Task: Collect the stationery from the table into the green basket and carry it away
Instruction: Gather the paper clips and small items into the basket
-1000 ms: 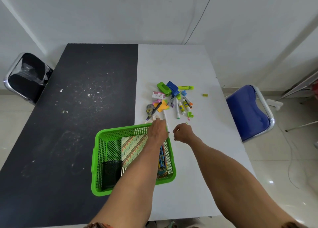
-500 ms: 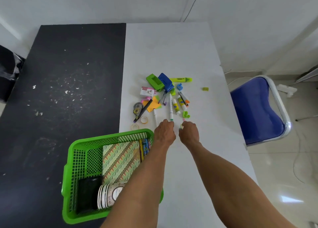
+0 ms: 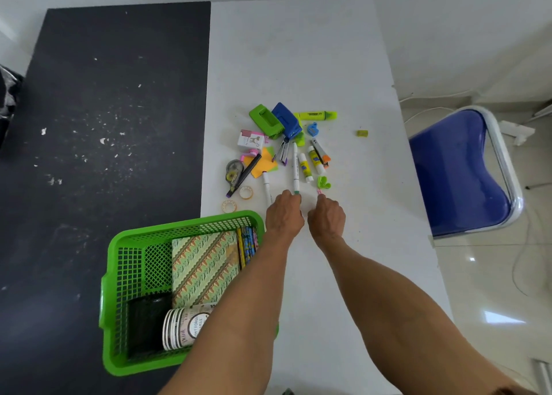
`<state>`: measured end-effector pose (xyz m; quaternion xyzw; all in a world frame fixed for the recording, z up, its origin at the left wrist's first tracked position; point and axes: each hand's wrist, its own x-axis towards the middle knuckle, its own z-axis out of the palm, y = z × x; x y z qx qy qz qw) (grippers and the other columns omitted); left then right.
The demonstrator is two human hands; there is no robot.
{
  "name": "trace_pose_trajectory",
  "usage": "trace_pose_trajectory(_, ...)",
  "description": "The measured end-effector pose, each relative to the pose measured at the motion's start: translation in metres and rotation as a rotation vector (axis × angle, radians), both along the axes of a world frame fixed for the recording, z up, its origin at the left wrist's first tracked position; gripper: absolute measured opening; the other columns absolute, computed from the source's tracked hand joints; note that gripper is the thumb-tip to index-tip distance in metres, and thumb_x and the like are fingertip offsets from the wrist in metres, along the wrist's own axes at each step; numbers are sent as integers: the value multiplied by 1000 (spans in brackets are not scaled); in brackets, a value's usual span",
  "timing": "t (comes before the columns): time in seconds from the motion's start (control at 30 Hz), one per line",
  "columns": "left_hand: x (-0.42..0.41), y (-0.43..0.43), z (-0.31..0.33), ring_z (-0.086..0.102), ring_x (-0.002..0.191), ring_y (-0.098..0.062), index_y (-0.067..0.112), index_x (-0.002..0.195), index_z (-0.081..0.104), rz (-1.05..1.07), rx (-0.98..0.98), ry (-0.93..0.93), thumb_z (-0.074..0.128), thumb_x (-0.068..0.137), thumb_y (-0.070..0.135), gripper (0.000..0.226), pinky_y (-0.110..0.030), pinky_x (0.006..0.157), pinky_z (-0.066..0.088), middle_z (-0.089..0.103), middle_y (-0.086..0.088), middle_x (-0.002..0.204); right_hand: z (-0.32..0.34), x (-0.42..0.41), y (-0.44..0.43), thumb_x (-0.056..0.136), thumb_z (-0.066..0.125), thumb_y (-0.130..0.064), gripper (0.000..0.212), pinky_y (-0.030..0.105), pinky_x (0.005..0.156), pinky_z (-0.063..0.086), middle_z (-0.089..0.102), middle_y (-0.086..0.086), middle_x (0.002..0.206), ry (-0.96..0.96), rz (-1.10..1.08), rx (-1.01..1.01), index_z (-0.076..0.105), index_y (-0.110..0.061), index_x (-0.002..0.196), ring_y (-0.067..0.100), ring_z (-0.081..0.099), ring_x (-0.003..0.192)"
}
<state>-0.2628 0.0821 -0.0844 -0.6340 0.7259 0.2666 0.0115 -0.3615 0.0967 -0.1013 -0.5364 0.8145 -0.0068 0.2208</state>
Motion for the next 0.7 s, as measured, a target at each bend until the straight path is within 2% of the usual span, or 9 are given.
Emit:
trace_pose_trajectory(0.1,5,0,8,52,112,-28,9,122,56,18,-51,22,49,94,8,29,-39,86,47,53,-10,118,1,1,9,86,51,-8,16,32,68,42,65,13,98,-59,-148,14,60,-6,99,32,61,89)
trace_pose_trajectory(0.27,19,4,23,53,111,-27,11,121,57,6,-121,35,48,94,9,28,-39,82,47,54,-9,118,6,7,28,79,53,-4,14,30,64,43,64,16,94,-89,-129,66,63,-2,88,35,61,85)
trace_pose_trajectory(0.43,40,20,46,53,113,-28,11,121,57,-20,-107,4,49,94,12,28,-41,85,47,52,-9,121,33,26,42,81,52,-2,21,32,73,46,61,15,103,-96,-49,-21,65,-1,97,33,59,92)
trace_pose_trajectory(0.7,91,63,82,57,107,-31,6,115,62,-3,-149,0,55,91,11,25,-43,84,50,57,-13,117,92,71,68,84,53,-9,22,33,73,47,63,14,105,-106,79,-109,63,-7,103,33,61,94)
